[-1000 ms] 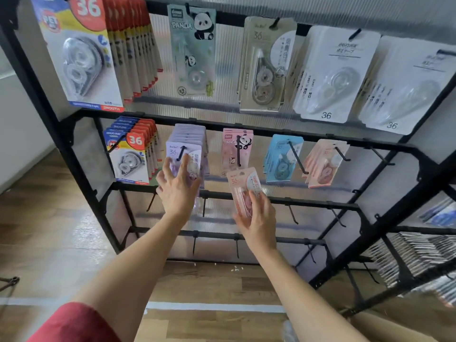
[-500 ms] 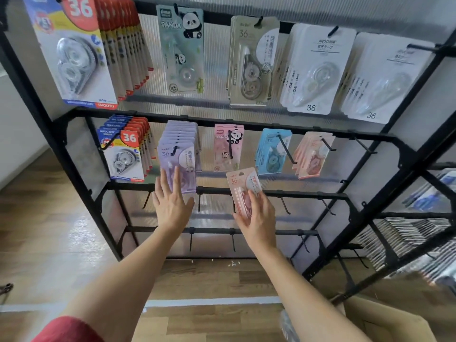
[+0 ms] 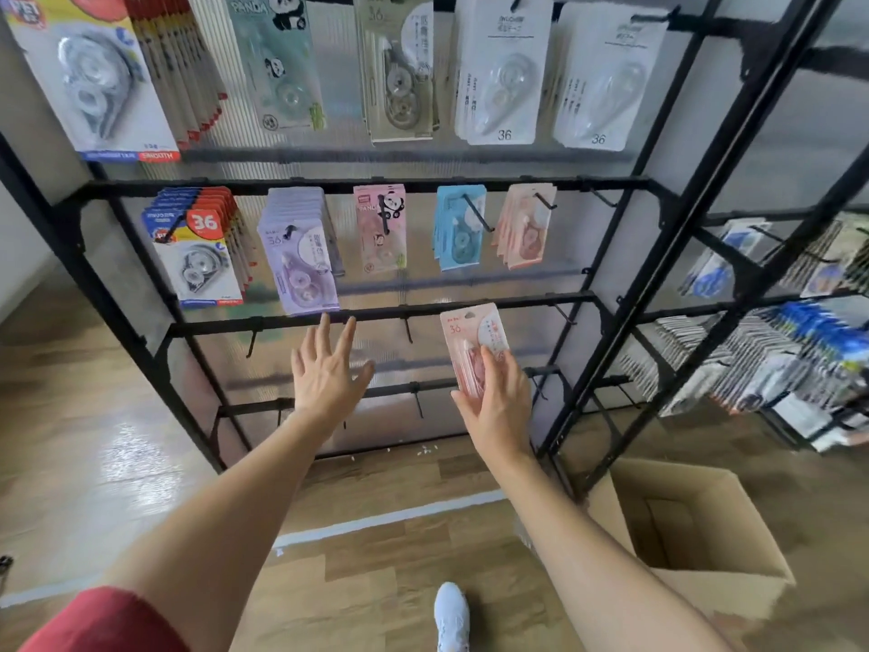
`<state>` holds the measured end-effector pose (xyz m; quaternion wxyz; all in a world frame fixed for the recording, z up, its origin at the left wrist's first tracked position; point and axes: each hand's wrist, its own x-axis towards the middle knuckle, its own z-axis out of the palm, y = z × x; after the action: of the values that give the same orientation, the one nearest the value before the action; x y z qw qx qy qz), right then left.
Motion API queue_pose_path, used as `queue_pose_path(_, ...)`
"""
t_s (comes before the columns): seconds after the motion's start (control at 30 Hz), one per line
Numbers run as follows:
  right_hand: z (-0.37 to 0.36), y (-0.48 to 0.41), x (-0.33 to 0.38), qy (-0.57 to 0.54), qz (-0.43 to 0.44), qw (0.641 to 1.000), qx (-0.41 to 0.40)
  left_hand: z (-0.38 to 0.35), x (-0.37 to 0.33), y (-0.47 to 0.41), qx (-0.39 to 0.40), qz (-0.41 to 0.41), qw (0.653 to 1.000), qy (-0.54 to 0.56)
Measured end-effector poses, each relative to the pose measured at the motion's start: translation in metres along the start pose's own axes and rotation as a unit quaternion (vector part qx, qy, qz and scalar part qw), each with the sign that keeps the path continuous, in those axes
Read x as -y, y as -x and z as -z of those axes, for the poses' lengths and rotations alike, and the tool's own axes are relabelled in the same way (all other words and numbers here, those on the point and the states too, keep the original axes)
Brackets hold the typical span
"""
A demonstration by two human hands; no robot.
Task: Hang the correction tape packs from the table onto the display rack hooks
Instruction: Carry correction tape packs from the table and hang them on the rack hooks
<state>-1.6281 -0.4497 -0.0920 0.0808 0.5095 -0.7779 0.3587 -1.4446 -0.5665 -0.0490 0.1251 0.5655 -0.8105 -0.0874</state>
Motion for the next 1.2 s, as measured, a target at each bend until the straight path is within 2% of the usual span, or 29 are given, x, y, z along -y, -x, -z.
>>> queue_pose_path(0.3, 0.034, -0.014, -0.046, 0.010, -0.034, 0.999, -0.033, -0.023, -0.058, -0.006, 0.021, -0.033, 0.999, 0.009)
queue_pose_path(0.7, 0.040, -0.146, -0.129, -0.025, -0.020, 0.998, -0.045, -0.041, -0.153, -0.093, 0.017, -0.008, 1.000, 0.018)
queue_pose_path(0.93, 0.033, -0.205, -0.144, -0.035, 0.019, 0.999, -0.022, -0.048, -0.175, -0.124, 0.008, 0.029, 0.999, 0.011)
queue_pose_path(1.2, 0.015, -0.223, -0.152, -0.047, 0.039, 0.998, -0.025, -0.057, -0.175, -0.145, 0.003, 0.048, 0.999, 0.015)
